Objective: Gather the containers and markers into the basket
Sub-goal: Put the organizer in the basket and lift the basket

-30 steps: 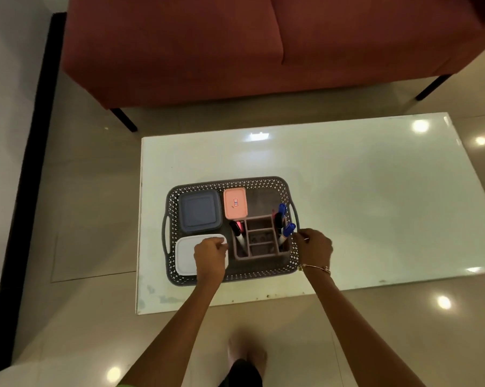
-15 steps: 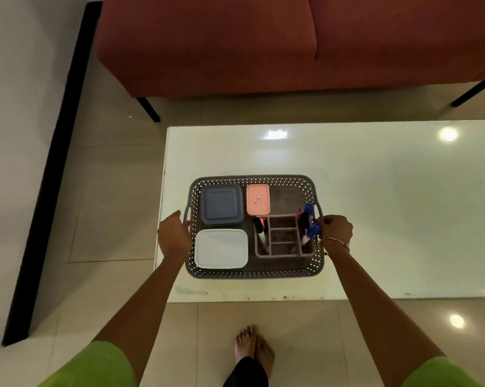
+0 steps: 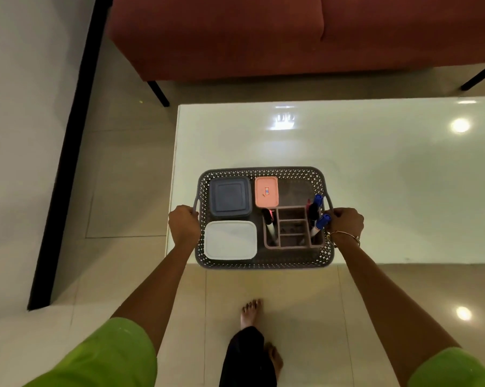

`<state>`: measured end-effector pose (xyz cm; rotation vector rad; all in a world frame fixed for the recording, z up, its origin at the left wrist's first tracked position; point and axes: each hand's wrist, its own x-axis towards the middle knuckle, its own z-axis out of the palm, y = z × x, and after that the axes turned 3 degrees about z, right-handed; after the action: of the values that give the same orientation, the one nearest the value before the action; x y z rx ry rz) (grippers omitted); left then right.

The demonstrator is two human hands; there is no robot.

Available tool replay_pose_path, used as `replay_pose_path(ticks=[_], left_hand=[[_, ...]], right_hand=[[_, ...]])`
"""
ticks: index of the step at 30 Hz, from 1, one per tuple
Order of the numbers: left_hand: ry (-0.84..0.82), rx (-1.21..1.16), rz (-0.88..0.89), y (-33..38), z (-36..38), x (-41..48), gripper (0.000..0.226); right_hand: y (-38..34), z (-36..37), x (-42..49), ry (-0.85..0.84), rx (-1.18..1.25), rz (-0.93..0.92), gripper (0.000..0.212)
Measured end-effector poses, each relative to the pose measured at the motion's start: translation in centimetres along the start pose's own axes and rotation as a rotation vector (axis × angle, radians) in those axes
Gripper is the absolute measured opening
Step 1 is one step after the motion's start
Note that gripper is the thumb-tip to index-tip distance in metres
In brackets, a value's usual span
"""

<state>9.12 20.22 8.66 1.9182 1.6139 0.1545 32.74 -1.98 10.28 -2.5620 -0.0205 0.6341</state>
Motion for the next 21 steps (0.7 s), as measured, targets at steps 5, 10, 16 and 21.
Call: replay_pose_path(ticks=[5,10,16,21], left_hand=[[0.028,-0.085,-0.086,-4.3,-1.2,-8.1,0.012],[0.031,-0.155,-0.198,-8.2,-2.1,-16.2,0.012],[-0.022,-0.14,-0.306,-12.2,-2.7,-23.2,0.013],[-0.061,-0.102,-0.356,-15.7,-1.7,-25.5,0.015]], right_hand=[[5.1,-2.2,-5.8,-0.027,0.036,0.03,0.02],[10.5,-4.3,-11.3,-0.051,-0.012,0.021,0.022],[16.2,-4.8,-17.2,-0.078,-0.033,0.054,0.021],[20.8,-2.6,-20.2,-0.1,-0.049,0.137,0.021]])
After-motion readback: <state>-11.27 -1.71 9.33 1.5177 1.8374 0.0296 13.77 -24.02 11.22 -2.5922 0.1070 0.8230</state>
